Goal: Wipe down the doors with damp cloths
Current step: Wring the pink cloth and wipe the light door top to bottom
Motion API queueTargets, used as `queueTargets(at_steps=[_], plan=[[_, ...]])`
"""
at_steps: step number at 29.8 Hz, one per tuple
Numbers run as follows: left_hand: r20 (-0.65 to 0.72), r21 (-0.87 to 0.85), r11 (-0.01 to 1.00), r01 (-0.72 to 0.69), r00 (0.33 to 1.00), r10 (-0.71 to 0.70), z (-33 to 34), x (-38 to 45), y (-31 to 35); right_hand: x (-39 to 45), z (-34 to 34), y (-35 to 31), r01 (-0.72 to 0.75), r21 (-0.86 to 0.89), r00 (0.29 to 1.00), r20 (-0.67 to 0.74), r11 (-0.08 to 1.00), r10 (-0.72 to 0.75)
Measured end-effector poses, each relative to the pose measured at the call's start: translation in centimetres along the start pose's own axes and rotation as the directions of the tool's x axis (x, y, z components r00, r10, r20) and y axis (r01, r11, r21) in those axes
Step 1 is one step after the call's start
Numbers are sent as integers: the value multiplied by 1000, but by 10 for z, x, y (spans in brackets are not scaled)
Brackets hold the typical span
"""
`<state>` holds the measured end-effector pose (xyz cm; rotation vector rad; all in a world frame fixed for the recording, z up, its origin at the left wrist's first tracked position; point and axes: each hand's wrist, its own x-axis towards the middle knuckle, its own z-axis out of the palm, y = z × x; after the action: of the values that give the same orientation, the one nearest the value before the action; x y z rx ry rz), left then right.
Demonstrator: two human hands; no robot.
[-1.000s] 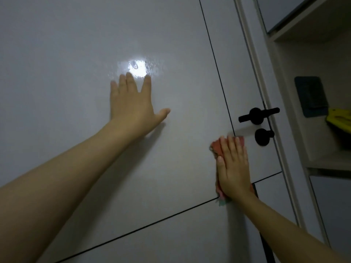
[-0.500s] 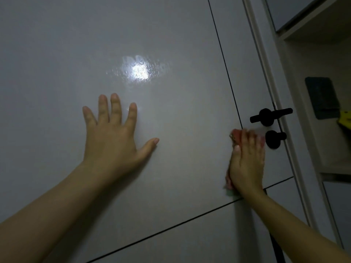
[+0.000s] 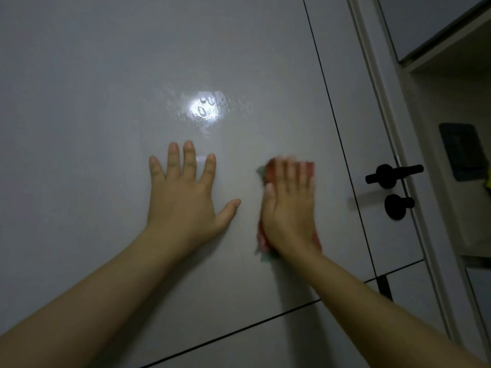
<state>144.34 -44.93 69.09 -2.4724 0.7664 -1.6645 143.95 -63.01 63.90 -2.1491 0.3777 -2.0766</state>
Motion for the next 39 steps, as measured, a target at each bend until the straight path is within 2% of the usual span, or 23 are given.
queueTargets(at_steps=[3,5,6,8,10,11,13,14,16,18,19,20,22,23,24,26,29,31,32,34,36,37,39], plan=[[-31,-98,994,-56,998,53,-11,-3,-16,-11,-10,1,516,9,849,127,856,-513],[-61,-139,989,-56,997,48,-18,-10,-35,12,-21,19,674,-23,728,195,739,-658],[-67,-96,995,-29,998,23,-18,-14,-46,25,-24,22,636,-40,760,201,770,-618],[-67,-2,998,70,995,-70,-14,-25,-67,43,-22,11,275,-28,955,123,961,-269],[-44,-18,986,166,985,-166,-11,-35,-79,43,-10,-25,-121,21,993,14,992,121],[-26,-29,983,180,983,-181,-10,-38,-82,33,-2,-46,-139,17,990,-13,990,139],[-16,-39,984,177,984,-177,-10,-38,-85,-3,10,-77,169,0,986,0,986,-169],[-28,-43,984,176,984,-177,-11,-38,-86,-19,13,-81,387,-9,921,41,922,-386],[-44,-48,985,165,985,-167,-12,-37,-89,-23,2,-66,719,-8,687,154,695,-710],[-54,-53,991,124,990,-127,-13,-38,-99,4,-9,-48,865,-20,493,223,502,-841],[-58,-79,992,102,993,-107,-15,-40,-106,18,-13,-45,851,-28,518,218,525,-827],[-63,-114,990,89,993,-96,-18,-43,-114,30,-15,-47,761,-28,642,183,648,-745],[-102,-137,985,110,987,-124,-19,-53,-131,38,-8,-68,309,17,949,59,951,-309],[-123,-124,981,151,979,-166,-18,-59,-138,32,0,-87,80,39,997,18,996,-81],[-134,-110,972,206,966,-220,-17,-65,-144,21,7,-106,-19,42,1000,0,999,19],[-121,-97,948,302,942,-312,-11,-77,-153,-9,15,-134,177,15,984,25,984,-177],[-92,-102,944,315,941,-324,-3,-90,-163,-20,8,-124,694,22,709,151,720,-689],[-104,-155,945,288,947,-305,0,-93,-168,2,-2,-108,850,16,513,207,527,-833],[-123,-186,942,279,945,-304,1,-94,-170,14,-4,-106,856,-4,505,218,517,-835],[-163,-209,941,266,940,-301,3,-95,-173,31,-3,-118,678,-16,727,161,735,-668],[-189,-227,941,253,936,-297,4,-96,-174,33,6,-149,325,7,945,45,946,-325],[-196,-249,938,241,936,-292,5,-97,-175,28,10,-165,228,16,973,24,974,-228],[-212,-291,933,212,937,-279,4,-99,-180,5,15,-184,311,0,950,38,950,-311]])
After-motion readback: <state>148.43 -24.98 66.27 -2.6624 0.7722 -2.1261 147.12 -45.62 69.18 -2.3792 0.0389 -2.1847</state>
